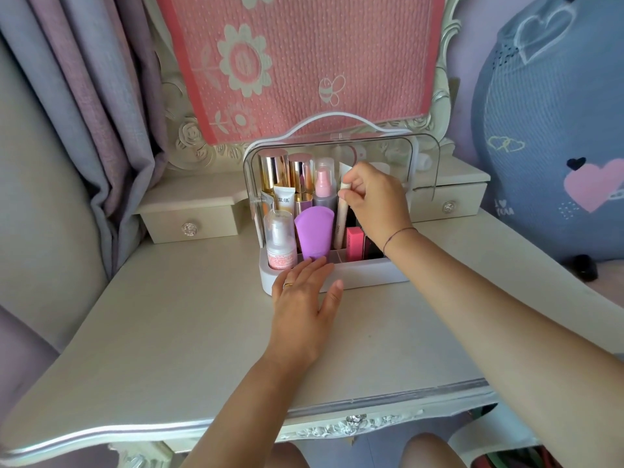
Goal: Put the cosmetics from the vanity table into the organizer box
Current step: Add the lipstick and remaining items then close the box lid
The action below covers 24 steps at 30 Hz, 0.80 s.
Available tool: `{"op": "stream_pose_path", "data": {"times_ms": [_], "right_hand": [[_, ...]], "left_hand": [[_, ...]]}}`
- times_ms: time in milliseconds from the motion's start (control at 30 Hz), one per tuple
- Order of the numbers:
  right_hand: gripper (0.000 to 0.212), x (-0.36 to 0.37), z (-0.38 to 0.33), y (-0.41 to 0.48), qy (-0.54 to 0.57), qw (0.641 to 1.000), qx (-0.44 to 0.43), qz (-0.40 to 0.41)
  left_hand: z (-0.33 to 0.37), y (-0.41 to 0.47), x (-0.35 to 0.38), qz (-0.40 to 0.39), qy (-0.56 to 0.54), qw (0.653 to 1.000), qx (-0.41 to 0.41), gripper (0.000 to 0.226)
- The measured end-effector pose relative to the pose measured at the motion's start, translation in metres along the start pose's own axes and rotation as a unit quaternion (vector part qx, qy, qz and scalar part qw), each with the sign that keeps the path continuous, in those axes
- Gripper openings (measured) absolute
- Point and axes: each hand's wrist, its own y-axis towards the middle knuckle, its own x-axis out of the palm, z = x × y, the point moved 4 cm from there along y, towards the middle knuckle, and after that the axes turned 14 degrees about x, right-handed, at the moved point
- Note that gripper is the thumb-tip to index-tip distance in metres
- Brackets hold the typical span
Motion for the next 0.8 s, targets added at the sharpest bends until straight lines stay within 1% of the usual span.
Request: {"op": "stream_pose_path", "data": {"times_ms": [200, 300, 433, 500, 700, 800], "right_hand": [[0.007, 0.003, -0.002, -0.014, -0.003, 0.998, -0.039, 0.048], [0.007, 0.006, 0.005, -0.028, -0.012, 0.997, -0.042, 0.057], [0.003, 0.008, 0.012, -0.024, -0.002, 1.000, -0.007, 0.024], [0.008, 0.007, 0.012, -0.017, -0.005, 1.000, 0.004, 0.006], [0.022, 0.011, 0.010, -0.009, -0.043, 0.998, -0.001, -0.051], [0.028, 0.011, 0.011, -0.007, -0.044, 0.997, 0.005, -0.059]], "left_hand": [[0.000, -0.001, 0.000, 0.002, -0.001, 1.000, -0.002, 0.037], [0.000, -0.001, 0.000, 0.003, -0.002, 1.000, -0.001, 0.036], [-0.001, 0.000, 0.000, 0.000, 0.003, 1.000, 0.000, 0.037], [-0.002, -0.001, 0.001, -0.002, 0.005, 1.000, -0.001, 0.038], [-0.002, -0.001, 0.001, 0.005, 0.001, 1.000, 0.002, 0.039], [-0.002, -0.001, 0.001, 0.006, 0.001, 1.000, 0.003, 0.042]]}}
